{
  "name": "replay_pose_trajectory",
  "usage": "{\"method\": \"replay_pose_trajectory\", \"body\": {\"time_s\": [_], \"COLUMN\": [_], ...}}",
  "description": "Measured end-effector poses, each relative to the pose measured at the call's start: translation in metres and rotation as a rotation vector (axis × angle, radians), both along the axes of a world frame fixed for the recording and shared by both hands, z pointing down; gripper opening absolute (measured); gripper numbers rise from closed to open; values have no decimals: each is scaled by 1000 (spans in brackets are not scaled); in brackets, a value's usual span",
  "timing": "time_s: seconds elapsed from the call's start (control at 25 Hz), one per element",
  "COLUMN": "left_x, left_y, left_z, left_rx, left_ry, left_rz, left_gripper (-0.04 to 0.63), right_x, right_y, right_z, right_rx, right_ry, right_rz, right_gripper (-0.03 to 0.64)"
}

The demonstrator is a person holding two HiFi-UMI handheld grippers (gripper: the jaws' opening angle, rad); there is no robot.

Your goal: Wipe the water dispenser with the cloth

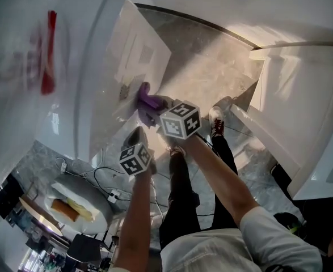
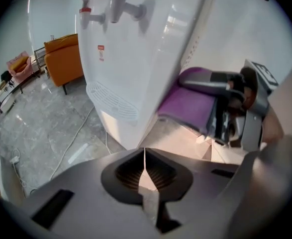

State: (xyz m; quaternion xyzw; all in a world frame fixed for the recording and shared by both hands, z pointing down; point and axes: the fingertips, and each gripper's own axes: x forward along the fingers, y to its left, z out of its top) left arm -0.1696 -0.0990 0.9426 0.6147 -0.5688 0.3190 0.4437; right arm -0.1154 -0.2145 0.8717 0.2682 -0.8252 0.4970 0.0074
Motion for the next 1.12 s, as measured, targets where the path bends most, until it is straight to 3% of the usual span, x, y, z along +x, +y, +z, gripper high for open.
{"method": "replay_pose_trajectory", "body": {"time_s": [0.28, 0.44, 0.64, 0.84, 1.0, 1.12], "left_x": [14, 25, 33, 38, 49, 56], "left_y": [-17, -25, -20, -11, -8, -16], "left_z": [-22, -25, -19, 3, 25, 42], "left_rx": [45, 68, 60, 27, 3, -2], "left_ry": [15, 23, 14, -5, 12, 36], "left_rz": [28, 45, 61, 89, 94, 105], "left_gripper": [18, 18, 18, 18, 18, 18], "right_x": [51, 65, 80, 83, 87, 90], "right_y": [-79, -107, -132, -141, -147, -152], "right_z": [-120, -136, -109, -37, 26, 49], "right_rx": [242, 367, 344, 236, 136, 120], "right_ry": [-62, 52, 28, 192, 221, 132], "right_rz": [134, 117, 161, 163, 161, 161], "right_gripper": [57, 57, 57, 57, 57, 85]}}
